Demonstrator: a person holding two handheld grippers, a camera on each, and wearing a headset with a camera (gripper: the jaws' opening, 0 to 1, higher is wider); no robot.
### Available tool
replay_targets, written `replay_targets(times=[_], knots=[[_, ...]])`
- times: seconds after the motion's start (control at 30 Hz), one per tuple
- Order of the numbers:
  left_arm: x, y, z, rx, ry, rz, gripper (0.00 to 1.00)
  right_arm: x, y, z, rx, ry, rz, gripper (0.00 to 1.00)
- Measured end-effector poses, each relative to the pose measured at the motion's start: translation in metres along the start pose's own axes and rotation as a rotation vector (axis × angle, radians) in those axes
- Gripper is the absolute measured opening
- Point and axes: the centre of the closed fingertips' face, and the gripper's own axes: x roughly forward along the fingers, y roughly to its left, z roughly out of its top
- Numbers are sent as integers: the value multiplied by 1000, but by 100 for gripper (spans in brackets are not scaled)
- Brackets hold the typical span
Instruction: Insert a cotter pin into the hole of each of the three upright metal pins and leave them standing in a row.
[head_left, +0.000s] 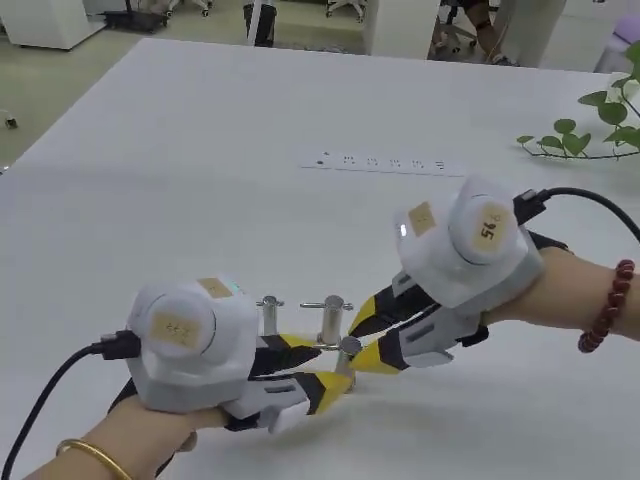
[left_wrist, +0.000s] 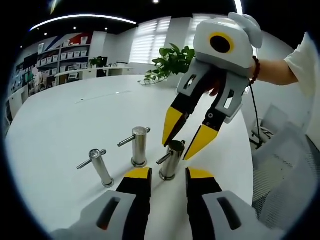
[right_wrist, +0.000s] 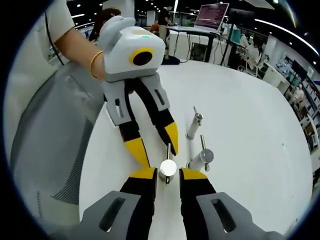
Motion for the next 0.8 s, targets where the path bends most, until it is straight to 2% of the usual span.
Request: replay_targets(times=[0.2, 0.5, 0.6, 0.8], knots=[[-12, -1, -1, 7, 9, 3, 28, 6, -1, 1, 14, -19, -21, 19], [-22, -5, 1, -5, 3, 7, 31, 10, -3, 1, 49, -51, -23, 18], [-26, -3, 6, -18, -28, 22, 31, 11, -2, 1, 56, -55, -16, 16], [-32, 1, 9, -42, -57, 30, 35, 10, -1, 2, 51, -68, -17, 14]])
